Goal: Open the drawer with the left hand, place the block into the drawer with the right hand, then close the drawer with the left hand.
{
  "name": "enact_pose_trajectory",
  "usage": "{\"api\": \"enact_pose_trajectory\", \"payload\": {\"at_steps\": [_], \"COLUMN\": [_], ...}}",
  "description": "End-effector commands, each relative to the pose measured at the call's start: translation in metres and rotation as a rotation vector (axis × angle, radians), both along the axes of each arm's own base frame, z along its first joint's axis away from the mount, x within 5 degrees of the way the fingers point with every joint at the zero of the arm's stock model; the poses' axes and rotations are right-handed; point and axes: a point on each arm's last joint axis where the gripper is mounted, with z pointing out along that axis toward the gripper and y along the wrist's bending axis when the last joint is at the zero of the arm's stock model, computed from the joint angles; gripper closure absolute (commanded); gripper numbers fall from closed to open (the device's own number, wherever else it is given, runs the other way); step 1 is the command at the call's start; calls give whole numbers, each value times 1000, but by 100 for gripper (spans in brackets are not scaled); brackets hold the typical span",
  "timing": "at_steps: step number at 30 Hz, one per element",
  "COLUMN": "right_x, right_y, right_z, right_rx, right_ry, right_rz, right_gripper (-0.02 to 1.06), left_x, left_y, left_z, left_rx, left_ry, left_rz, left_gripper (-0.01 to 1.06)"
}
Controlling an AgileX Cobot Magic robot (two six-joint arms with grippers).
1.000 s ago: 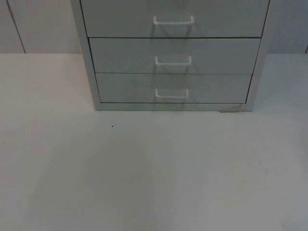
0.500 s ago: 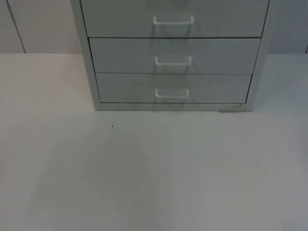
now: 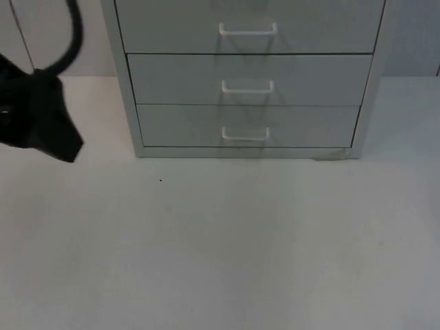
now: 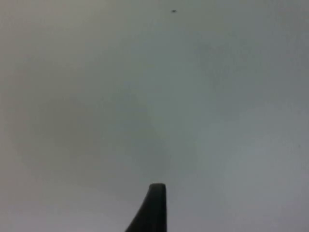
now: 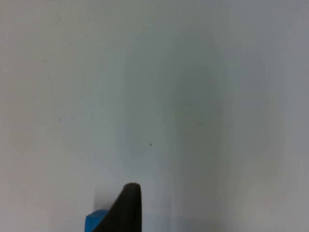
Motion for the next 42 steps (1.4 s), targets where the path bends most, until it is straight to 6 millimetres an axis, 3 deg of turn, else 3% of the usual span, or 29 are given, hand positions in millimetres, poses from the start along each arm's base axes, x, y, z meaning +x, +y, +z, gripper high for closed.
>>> {"api": "enact_pose_trajectory", "payload": {"at_steps": [1, 2, 6, 7, 9, 10, 13, 16, 19, 23, 33, 42], "right_x": [0, 0, 0, 0, 0, 0, 0, 0, 0, 0, 0, -1], "right_y": [-1, -1, -1, -1, -1, -1, -1, -1, -1, -1, -1, -1], "right_z": [4, 4, 3, 3, 3, 3, 3, 3, 3, 4, 3, 3], "right_rx": [-7, -7, -9, -9, -9, -9, -9, -9, -9, -9, -9, -8], "right_ry": [-13, -13, -11, -11, -11, -11, -11, -11, -11, -15, -11, -7], "right_rz": [0, 0, 0, 0, 0, 0, 0, 0, 0, 0, 0, 0], "right_gripper": [-1, -1, -1, -1, -1, -1, -1, -1, -1, -1, -1, -1], "left_x": [9, 9, 19, 19, 22, 22, 25, 31, 37, 53, 77, 95], "left_y": [-35, -35, -76, -76, -99, -109, -124, -146, -157, -170, -183, -200], "left_z": [-6, -6, -23, -23, -32, -37, -44, -60, -72, -102, -143, -150], "left_rx": [16, 16, 108, 108, 128, 139, 185, 317, 425, 570, 704, 723], "left_ry": [27, 27, 30, 30, 6, -8, -34, -73, -115, -204, -339, -436], "left_rz": [-139, -139, -301, -301, -405, -462, -551, -677, -768, -869, -960, -980], "left_gripper": [24, 24, 50, 50, 65, 67, 63, 50, 45, 45, 45, 45]}}
